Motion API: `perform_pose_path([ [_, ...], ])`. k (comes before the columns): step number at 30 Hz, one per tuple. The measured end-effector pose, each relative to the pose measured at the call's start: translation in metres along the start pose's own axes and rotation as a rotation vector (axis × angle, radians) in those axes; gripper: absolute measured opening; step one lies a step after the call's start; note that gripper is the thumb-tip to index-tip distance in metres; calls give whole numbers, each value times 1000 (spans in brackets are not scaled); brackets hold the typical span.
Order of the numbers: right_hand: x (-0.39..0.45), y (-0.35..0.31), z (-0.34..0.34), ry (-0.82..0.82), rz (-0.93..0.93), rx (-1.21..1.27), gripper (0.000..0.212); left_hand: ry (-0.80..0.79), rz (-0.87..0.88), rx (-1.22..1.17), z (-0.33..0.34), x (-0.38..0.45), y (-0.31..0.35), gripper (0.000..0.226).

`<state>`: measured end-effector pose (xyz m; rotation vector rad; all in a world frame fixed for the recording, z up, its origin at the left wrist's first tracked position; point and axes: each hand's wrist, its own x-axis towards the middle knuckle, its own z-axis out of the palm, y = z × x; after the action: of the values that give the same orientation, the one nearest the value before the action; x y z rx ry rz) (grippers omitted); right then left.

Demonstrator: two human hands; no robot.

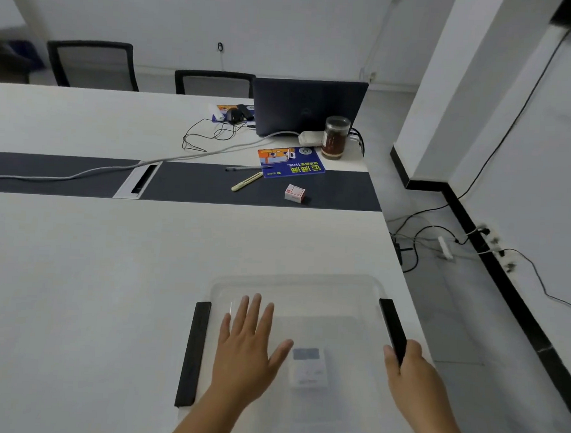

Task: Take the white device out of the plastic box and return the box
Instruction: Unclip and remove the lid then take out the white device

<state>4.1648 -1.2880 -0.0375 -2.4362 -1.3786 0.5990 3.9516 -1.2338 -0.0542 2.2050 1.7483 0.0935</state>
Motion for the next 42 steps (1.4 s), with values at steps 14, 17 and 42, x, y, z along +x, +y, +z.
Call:
perform_pose_path([
  [14, 6, 6, -5, -45, -45, 57, 21, -17, -64, 18, 0, -2, -4, 87],
  [17, 6, 9, -5, -54, -36, 105, 19, -100, -50, 77, 2, -2, -3, 69],
  [42, 0, -57, 31, -153, -384, -461, 93, 160, -551, -246, -21, -31, -37, 30],
])
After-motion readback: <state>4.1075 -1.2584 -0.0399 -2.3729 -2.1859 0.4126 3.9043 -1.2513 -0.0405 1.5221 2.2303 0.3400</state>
